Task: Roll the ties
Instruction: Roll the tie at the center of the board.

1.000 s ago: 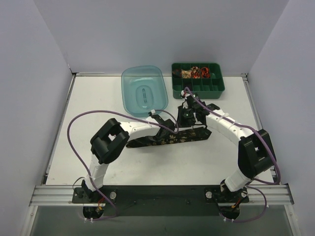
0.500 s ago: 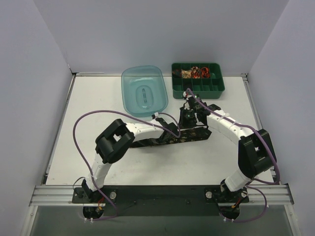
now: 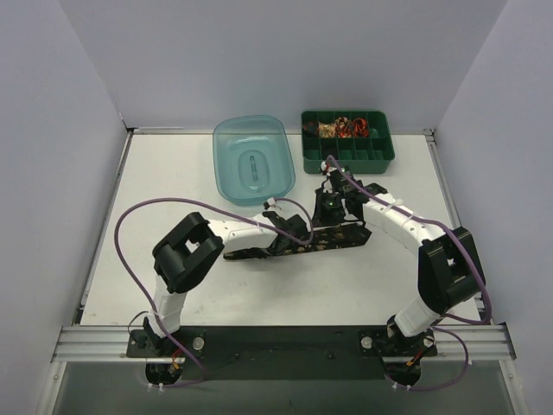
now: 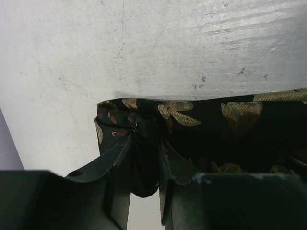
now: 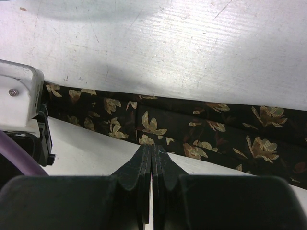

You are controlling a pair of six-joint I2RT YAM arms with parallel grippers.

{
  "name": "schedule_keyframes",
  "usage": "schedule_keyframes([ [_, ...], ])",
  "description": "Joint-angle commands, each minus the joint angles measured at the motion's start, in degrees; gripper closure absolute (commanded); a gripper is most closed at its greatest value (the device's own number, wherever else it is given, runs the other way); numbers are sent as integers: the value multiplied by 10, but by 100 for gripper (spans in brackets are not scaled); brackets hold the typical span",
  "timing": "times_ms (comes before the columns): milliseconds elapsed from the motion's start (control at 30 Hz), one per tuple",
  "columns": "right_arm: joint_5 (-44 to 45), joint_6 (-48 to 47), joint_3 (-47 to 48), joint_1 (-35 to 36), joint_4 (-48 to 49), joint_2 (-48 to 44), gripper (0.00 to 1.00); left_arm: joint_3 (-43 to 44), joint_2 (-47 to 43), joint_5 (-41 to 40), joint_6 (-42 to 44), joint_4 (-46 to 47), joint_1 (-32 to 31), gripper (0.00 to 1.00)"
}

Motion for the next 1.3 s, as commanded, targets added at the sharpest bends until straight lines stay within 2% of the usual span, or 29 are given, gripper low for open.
schedule_keyframes([
  [0,0,2,2,-2,-11,-21,100,-18,-7,117,-13,120,-3,67],
  [233,-5,1,3,-2,-11,-22,100,-35,-28,146,-12,153,5,66],
  [300,-6,1,5,-3,-11,-22,100,-41,-39,147,-11,162,5,58],
  [433,-12,1,9,-1,-11,-18,100,-55,-72,145,-10,173,8,49],
  [967,-15,1,20,9,-13,-19,100,-83,-182,151,-6,203,33,44],
  [1267,-14,-7,41,44,-14,-9,100,-159,-297,197,-2,250,90,36],
])
